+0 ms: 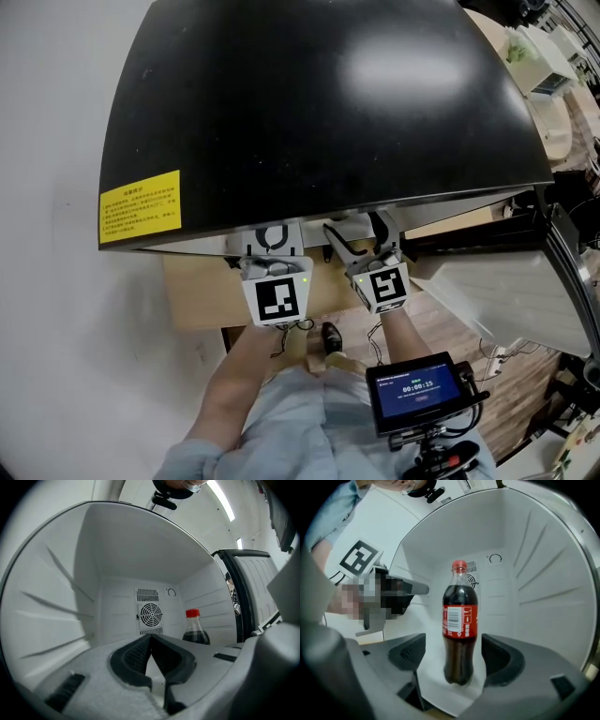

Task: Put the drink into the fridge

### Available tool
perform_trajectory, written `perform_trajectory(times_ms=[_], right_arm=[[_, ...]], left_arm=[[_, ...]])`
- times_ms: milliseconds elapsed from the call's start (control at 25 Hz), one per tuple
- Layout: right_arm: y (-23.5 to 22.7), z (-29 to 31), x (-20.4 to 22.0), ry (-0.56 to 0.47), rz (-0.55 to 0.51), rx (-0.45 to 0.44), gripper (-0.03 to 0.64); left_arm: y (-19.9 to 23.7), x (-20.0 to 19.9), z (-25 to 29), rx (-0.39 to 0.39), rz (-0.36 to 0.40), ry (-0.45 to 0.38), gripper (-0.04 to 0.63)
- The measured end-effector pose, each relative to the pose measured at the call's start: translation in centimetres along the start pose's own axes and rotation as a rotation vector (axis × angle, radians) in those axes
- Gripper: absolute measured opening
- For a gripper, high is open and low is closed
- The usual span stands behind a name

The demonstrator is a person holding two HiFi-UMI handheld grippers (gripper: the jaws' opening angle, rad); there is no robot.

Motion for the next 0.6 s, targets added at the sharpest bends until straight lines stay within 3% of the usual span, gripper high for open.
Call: perform_trajectory(times_ms=[360, 600], right_arm=[[1.9, -4.2, -1.2, -0.019, 0.022, 0.03, 0.35], [4.2, -8.5, -4.7, -0.093, 0.058, 0.022, 0.237]], left_arm=[[-1.4, -0.7, -3.4, 0.009, 0.0, -0.003, 0.009], [-2.8, -2.3, -8.4, -0.01, -0.012, -0.007, 0.008]])
Point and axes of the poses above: the fingertips, and each gripper's own axes: z forward along the fingers, y to its left, x out of its underside, the point moved 10 cm from there along -z, backward along the fingers, and after that the axes turned 10 degrees about -x, right-handed, at the moved point
